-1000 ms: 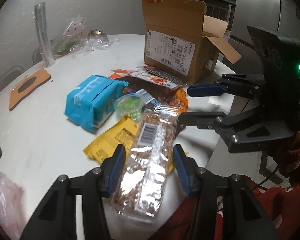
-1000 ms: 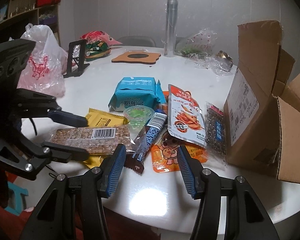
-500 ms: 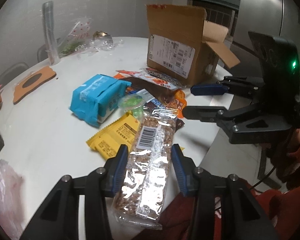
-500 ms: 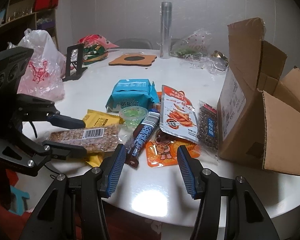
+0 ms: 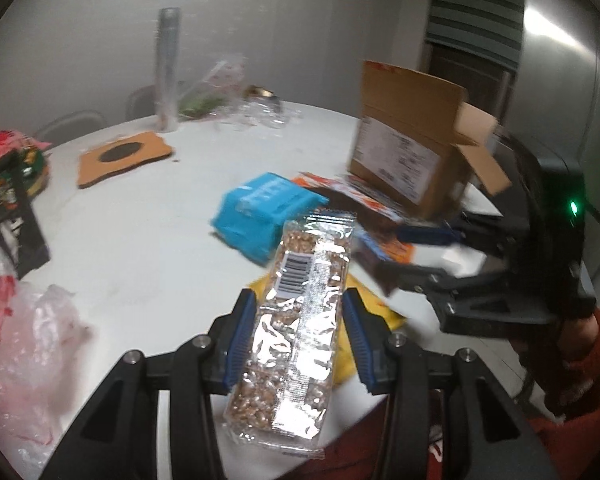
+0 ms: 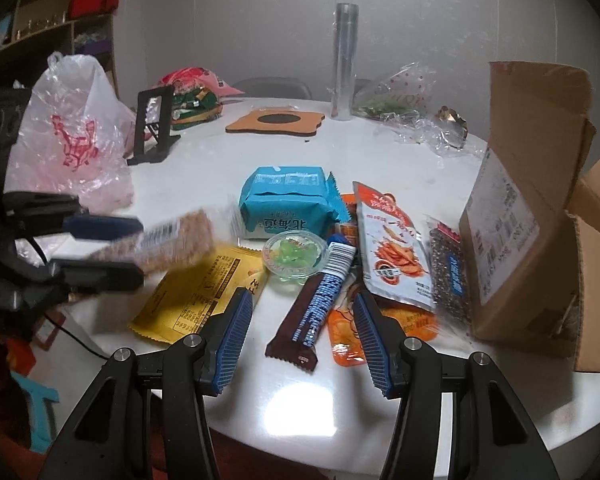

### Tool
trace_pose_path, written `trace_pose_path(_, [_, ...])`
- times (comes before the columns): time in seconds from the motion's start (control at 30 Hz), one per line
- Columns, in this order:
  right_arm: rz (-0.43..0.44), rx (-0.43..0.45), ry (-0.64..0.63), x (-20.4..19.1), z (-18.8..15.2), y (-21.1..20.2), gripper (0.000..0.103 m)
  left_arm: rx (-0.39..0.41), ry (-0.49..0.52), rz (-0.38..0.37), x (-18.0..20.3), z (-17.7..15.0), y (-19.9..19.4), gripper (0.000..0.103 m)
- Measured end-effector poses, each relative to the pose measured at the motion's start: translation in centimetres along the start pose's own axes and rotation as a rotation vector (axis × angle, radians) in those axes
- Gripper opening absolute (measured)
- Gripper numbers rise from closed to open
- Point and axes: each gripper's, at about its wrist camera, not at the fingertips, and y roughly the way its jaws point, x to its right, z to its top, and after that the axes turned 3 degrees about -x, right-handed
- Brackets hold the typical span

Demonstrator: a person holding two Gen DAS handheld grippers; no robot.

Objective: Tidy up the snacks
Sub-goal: 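Grasp the granola bar with the left tool while the right tool grasps the chocolate bar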

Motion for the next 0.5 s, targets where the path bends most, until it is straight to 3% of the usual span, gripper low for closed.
trace_pose_path(0.13, [-0.031,-0.020,0.003,-0.4,0.1,1.0,0.035,0.022,-0.019,-0.001,-0.4,0.1,0.0,0.041])
trace_pose_path(0.5, [-0.108,-0.071,0.019,-0.6,-0.3,2.4,0.018,0.052,-0.023,0.001,-0.6,0.2,0.4,0.041])
